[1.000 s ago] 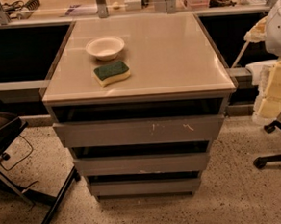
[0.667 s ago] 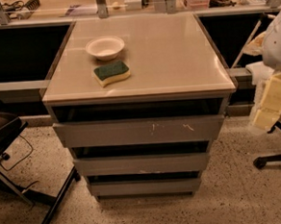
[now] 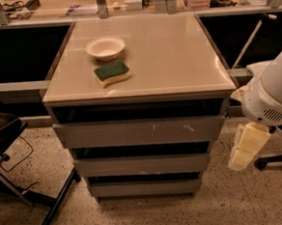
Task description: Open middle drawer
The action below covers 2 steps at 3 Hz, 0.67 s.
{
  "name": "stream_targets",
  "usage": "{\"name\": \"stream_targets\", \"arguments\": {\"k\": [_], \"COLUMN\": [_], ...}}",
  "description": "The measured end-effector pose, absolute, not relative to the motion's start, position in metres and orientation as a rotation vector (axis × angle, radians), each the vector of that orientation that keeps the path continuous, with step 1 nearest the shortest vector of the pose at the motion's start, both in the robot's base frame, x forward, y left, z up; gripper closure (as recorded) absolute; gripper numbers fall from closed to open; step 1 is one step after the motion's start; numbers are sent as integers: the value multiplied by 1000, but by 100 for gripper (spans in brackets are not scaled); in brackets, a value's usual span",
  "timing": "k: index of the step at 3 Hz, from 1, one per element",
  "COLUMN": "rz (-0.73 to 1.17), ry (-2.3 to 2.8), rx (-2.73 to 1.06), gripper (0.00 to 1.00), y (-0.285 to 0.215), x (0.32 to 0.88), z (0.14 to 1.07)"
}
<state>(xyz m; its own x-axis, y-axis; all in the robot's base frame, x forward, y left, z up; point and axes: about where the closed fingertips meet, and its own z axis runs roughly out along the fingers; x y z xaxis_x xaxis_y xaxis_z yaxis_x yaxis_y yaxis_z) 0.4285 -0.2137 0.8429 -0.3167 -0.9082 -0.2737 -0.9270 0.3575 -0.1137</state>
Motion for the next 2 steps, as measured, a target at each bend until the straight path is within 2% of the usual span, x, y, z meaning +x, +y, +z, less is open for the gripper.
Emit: {"name": "stream_targets", "arguments": {"k": [2], "rz": [194], "ry": [2274], "rx": [-1660], "gripper": [0], "y": [-181], "x": [460], "z": [770]}}
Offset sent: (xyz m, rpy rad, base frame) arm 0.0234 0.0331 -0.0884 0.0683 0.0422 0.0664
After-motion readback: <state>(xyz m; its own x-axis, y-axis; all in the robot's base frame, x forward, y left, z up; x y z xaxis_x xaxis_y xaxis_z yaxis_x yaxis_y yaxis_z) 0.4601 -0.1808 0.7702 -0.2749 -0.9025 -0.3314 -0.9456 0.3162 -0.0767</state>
